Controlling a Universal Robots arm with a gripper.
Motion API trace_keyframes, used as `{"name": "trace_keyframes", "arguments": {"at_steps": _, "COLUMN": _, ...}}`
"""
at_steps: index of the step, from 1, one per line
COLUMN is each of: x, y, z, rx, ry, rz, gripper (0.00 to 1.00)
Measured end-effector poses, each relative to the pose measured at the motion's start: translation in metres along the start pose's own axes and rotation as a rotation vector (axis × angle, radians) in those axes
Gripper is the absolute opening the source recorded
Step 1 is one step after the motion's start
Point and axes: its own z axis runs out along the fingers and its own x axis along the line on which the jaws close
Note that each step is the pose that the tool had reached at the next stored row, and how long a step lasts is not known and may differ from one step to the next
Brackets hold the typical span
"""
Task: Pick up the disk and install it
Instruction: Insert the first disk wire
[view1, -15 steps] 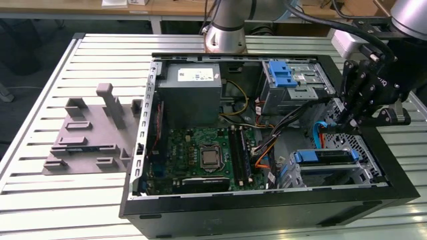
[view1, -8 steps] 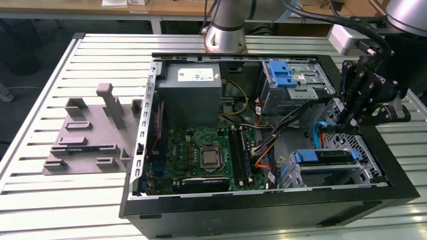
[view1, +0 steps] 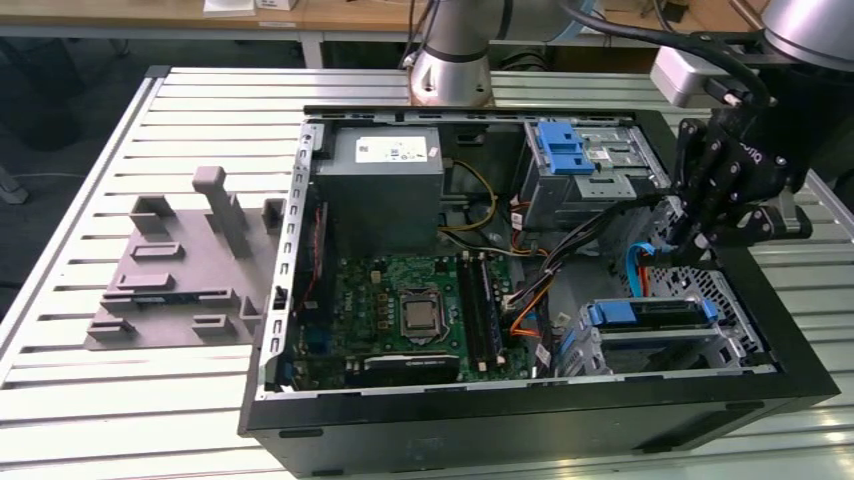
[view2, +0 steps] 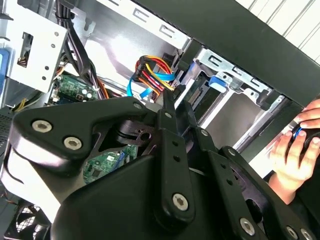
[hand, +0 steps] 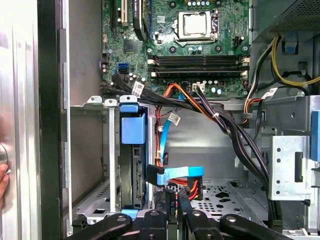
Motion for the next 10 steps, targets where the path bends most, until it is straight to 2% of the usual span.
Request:
{"name": "trace_keyframes", "arguments": {"at_steps": 8, "x": -0.0016, "y": 0.0001, "z": 0.004, "rx": 0.0017, "ry": 0.0, "rz": 0.0, "gripper": 0.24}}
{"name": "trace_keyframes", "arguments": {"at_steps": 10, "x": -0.0017, "y": 0.0002, "z": 0.0045, "rx": 0.0043, "ry": 0.0039, "rz": 0.0, "gripper": 0.24}}
